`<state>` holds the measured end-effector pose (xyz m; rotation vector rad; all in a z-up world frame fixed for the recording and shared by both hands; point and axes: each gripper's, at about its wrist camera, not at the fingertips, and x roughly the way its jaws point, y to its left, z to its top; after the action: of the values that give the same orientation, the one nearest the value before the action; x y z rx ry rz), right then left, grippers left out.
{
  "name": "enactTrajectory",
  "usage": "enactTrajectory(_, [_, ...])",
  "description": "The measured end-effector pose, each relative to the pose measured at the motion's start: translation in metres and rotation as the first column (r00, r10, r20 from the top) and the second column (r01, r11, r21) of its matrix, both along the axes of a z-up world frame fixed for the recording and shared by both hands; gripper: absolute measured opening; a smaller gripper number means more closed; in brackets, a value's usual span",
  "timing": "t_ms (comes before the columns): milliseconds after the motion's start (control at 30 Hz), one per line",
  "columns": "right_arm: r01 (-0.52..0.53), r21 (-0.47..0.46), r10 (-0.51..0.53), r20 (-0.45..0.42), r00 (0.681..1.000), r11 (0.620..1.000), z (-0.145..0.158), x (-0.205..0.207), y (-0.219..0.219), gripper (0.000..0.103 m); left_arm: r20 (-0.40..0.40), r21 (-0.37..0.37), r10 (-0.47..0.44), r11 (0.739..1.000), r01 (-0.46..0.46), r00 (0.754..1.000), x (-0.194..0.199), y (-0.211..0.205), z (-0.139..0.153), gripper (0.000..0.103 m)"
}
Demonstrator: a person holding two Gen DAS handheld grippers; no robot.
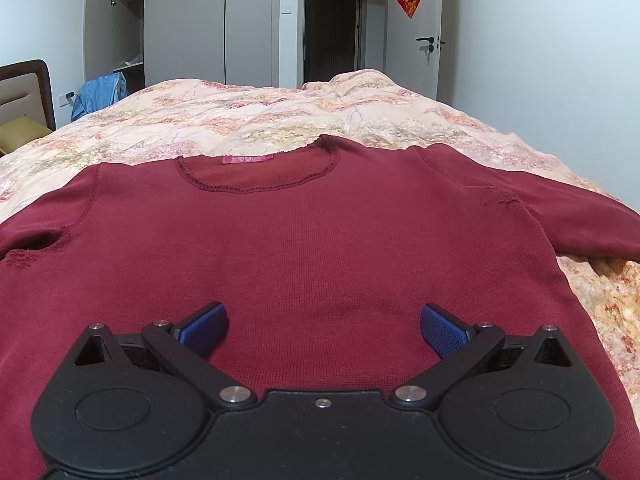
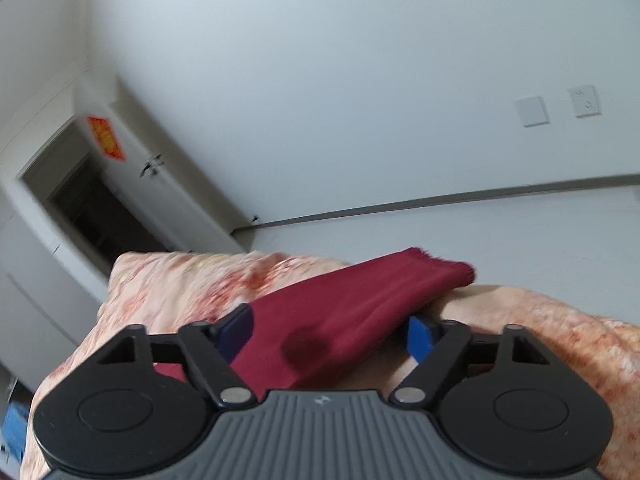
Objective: Fold small clothes
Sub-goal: 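Grasp the sleeve cuff with the right gripper and lift it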
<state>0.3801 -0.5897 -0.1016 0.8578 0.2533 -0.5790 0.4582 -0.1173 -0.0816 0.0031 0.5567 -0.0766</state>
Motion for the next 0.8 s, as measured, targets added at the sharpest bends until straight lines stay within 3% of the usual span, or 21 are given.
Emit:
enactTrajectory(67, [0.018,-0.003,-0.018,-0.007,1.0,1.0,-0.002,0.003,-0.003,0.066,-0.001,0.0,0.0,1.0,0.0,1.0,0.0,0.0,0.0,0.103])
enactTrajectory(167, [0.038,0.006,-0.038,-0.019,0.999,0.999,-0.005,0.007,-0.007,0.039,-0.011,-0.009,-0.004,1.0,0.004,1.0,0.001,0.001,0.003,0.103])
enactTrajectory(200, [0.041,0.006,-0.04,-0.025,0.999,0.999,-0.005,0.008,-0.008,0.025,-0.025,-0.02,-0.009,1.0,0.009,1.0,0.003,0.003,0.008,0.103])
enactTrajectory(333, [0.003,-0.053,-0.004,-0.014,1.0,0.999,0.007,0.002,-0.002,0.008,-0.067,-0.108,-0.027,0.994,0.02,0.997,0.007,0.021,0.031,0.102])
enactTrajectory(433, [-0.035,-0.185,0.034,-0.005,0.999,0.982,0.025,0.008,0.01,0.007,-0.094,-0.139,0.004,0.99,-0.018,0.996,0.01,0.036,0.047,0.102])
enactTrajectory(533, [-0.088,-0.328,0.094,0.004,0.996,0.941,0.05,0.015,0.031,0.007,-0.077,-0.149,0.036,0.988,-0.048,0.996,0.009,0.052,0.063,0.102])
enactTrajectory(600, [-0.14,-0.399,0.155,0.005,0.988,0.906,0.065,0.023,0.049,0.007,-0.07,-0.162,0.054,0.985,-0.064,0.996,0.007,0.064,0.071,0.102])
enactTrajectory(633, [-0.14,-0.399,0.155,0.005,0.988,0.906,0.065,0.023,0.049,0.007,-0.071,-0.171,0.065,0.982,-0.076,0.995,0.007,0.07,0.074,0.102])
enactTrajectory(667, [-0.171,-0.436,0.192,0.003,0.981,0.884,0.073,0.028,0.059,0.007,-0.072,-0.183,0.079,0.979,-0.091,0.994,0.007,0.076,0.078,0.102])
enactTrajectory(700, [-0.225,-0.514,0.261,-0.002,0.965,0.828,0.088,0.039,0.084,0.007,-0.072,-0.196,0.093,0.975,-0.105,0.993,0.006,0.084,0.08,0.102])
enactTrajectory(800, [-0.308,-0.61,0.377,-0.016,0.926,0.73,0.107,0.056,0.128,0.006,-0.069,-0.227,0.14,0.962,-0.152,0.988,0.005,0.105,0.087,0.102])
